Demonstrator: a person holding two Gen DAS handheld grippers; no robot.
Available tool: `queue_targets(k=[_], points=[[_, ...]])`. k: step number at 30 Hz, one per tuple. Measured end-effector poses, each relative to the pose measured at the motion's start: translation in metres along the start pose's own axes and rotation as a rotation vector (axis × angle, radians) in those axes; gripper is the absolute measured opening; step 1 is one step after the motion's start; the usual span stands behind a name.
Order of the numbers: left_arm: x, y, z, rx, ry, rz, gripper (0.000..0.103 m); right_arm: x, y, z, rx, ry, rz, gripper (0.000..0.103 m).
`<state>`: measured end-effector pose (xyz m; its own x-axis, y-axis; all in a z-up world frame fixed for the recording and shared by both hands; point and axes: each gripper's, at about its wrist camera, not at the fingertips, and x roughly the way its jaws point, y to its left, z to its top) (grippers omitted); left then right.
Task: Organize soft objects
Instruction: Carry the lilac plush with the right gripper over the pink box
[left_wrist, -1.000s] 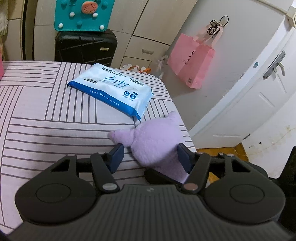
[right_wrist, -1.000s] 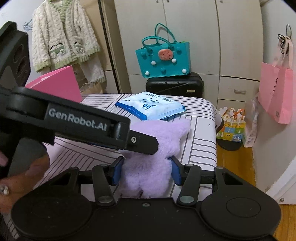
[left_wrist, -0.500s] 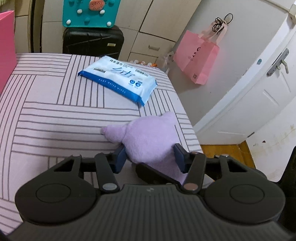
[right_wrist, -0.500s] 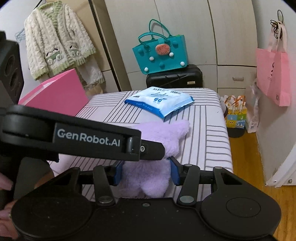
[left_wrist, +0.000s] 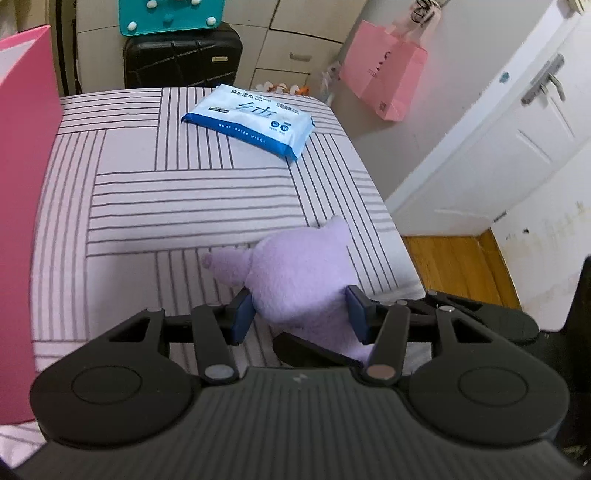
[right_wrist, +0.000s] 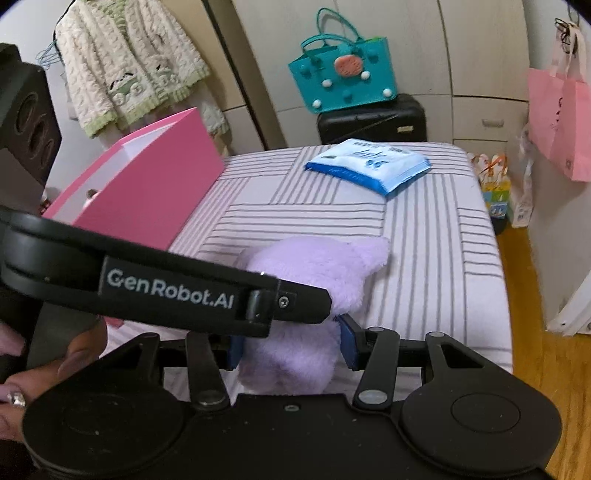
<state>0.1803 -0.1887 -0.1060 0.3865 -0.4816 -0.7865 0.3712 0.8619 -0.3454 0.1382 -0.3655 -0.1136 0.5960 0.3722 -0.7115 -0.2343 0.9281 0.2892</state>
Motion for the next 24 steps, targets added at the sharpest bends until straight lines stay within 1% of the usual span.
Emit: queue_targets(k=[3,8,14,18,24], points=[[-0.016,0.003,-0.005,0.015,0.022,-0.013,0.052,-0.008,0.011,-0.001,-0.004,0.025,0.029,0.055],[-0.043,0.013,-0.013,0.007,0.061,-0.044,0.052,-0.021,0.035,-0.002,-0.043,0.053,0.070,0.055],[-0.075,0.024,-0.023,0.009,0.094,-0.065,0.052,-0.036,0.061,-0.004,-0.086,0.081,0.141,0.055],[-0.097,0.033,-0.031,0.005,0.100,-0.076,0.052,-0.046,0.076,-0.004,-0.114,0.090,0.189,0.055],[-0.129,0.045,-0.040,0.010,0.089,-0.069,0.052,-0.056,0.100,-0.001,-0.141,0.100,0.268,0.055]])
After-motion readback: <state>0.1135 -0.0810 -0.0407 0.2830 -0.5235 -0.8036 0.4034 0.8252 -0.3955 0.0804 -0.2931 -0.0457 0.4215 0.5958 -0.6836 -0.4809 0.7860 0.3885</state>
